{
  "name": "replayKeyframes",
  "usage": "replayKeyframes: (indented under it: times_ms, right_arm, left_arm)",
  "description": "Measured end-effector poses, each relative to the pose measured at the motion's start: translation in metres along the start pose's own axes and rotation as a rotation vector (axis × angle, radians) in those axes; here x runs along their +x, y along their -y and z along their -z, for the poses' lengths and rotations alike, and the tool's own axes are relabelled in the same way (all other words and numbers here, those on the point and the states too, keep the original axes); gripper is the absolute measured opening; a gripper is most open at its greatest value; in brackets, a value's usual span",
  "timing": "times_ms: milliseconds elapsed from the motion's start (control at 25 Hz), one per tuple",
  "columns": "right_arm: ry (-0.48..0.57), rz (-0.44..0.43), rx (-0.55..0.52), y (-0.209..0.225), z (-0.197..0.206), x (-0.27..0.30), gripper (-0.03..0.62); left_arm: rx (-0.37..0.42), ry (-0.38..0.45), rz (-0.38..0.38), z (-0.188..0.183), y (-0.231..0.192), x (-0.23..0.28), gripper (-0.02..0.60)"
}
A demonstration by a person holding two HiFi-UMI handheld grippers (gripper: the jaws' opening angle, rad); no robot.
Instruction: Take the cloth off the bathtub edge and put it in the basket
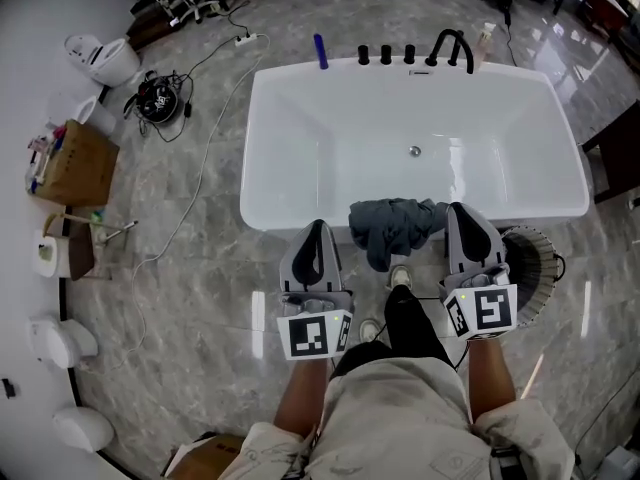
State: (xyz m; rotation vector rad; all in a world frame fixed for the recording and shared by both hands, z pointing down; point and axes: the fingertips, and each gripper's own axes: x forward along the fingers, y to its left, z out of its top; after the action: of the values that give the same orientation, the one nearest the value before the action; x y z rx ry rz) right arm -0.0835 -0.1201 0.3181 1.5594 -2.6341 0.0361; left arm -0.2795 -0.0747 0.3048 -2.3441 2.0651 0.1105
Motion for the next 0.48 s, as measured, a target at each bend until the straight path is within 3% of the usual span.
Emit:
replayKeyframes:
  times_ms: [280, 480]
  right_arm:
    - [-0.054, -0.014, 0.032, 0.021, 0.059, 0.048, -0.011]
    - [-0.120, -0.067, 0.016, 0.019, 0.116, 0.071, -0.009]
  left_arm:
    - [0.009, -0.044, 0.018, 0.054, 0.005, 0.045, -0.005]
    - [-0.022, -0.121, 0.017, 0.108, 0.009, 0.061, -0.005]
